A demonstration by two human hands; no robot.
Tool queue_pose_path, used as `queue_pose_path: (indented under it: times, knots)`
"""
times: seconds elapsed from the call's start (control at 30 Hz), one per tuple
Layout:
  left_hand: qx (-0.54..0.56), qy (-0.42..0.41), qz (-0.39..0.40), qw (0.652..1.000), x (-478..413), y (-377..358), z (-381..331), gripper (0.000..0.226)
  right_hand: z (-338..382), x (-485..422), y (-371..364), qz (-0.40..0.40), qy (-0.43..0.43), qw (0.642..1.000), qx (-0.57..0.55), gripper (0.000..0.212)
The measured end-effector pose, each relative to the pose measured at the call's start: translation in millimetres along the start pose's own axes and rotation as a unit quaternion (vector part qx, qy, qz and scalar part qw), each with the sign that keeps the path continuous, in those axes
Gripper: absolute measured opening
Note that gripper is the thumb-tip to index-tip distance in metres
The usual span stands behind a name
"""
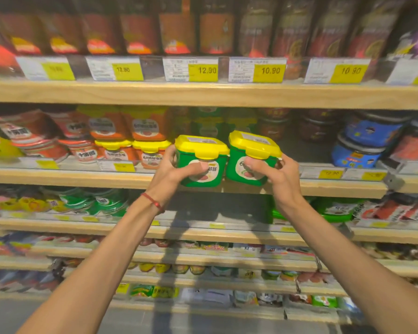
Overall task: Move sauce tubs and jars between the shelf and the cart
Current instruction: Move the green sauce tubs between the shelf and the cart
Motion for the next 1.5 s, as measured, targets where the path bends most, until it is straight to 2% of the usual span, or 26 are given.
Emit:
queue_pose_path:
  times: [0.2,0.33,0.47,0.57,0.6,0.67,0.7,0.8,0.93,1.07,1.23,1.4,1.5]
  knots:
    - [-0.041,-0.031,-0.018,0.999,-18,-1,-10,0.084,8,-7,5,-0.013,-0.005,0.999,0.034,0.039]
    - [-0.1,-0.019,-0.025,0.995,-30,-1,-13,0.089,17,-11,8,-0.015,-0.022,0.999,0.041,0.042]
    - [-0.164,0.005,-0.04,0.986,-39,0,-17,0.096,18,-16,11,-0.041,-0.04,0.998,0.04,0.024]
    - [-0.21,0.029,-0.053,0.976,-41,-5,-24,0.076,18,-19,13,-0.061,-0.054,0.996,0.049,0.024]
    - [-0.23,0.038,-0.067,0.97,-42,-6,-25,0.076,17,-19,14,-0.065,-0.058,0.995,0.053,0.026]
    - [-0.264,0.061,-0.094,0.958,-46,-5,-25,0.102,18,-18,16,-0.071,-0.066,0.994,0.056,0.025]
    - [-0.273,0.072,-0.099,0.954,-46,-5,-24,0.108,18,-17,18,-0.072,-0.065,0.994,0.055,0.024]
    - [-0.28,0.095,-0.091,0.951,-50,-8,-17,0.093,20,-12,21,-0.07,-0.066,0.994,0.048,0.024]
    - [-0.253,0.128,-0.071,0.956,-59,-8,-11,0.071,21,-7,24,-0.061,-0.068,0.994,0.06,0.041]
    - [-0.222,0.169,-0.039,0.96,-66,-9,-8,0.049,18,-7,29,-0.064,-0.075,0.993,0.064,0.029]
    - [-0.181,0.205,-0.013,0.962,-70,-11,-5,0.046,18,-7,27,-0.055,-0.077,0.994,0.046,0.022]
    - [-0.163,0.196,-0.027,0.967,-62,-13,-12,0.052,19,-8,22,-0.038,-0.07,0.996,0.043,0.044]
    - [-0.187,0.178,-0.044,0.965,-59,-11,-16,0.042,16,-9,20,-0.028,-0.071,0.996,0.042,0.043]
Point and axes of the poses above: each hand's wrist, its own x-axis away from the middle knuckle, its own y-axis out of the back of the hand, z = x × y, the point moved 7 cm from there along -x, towards the middle knuckle, and after that the axes turned 3 degrees about -x, right-handed, at the moved point
